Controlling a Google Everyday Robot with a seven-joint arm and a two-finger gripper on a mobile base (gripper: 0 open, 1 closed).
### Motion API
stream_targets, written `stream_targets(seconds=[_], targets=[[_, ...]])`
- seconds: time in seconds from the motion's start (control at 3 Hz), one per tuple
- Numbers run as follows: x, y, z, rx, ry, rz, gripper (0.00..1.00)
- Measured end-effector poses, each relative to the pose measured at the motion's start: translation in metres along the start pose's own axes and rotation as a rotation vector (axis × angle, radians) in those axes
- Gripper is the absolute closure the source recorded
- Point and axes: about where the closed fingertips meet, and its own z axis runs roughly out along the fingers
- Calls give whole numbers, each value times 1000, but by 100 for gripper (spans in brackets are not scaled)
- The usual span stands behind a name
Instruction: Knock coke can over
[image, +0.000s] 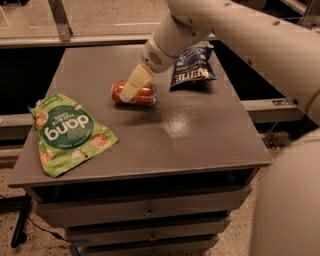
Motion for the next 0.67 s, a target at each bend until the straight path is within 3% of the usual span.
stream_targets(seconds=[0.33, 0.67], targets=[[24, 30, 2, -30, -151, 35, 0], [28, 34, 1, -20, -369, 65, 0]])
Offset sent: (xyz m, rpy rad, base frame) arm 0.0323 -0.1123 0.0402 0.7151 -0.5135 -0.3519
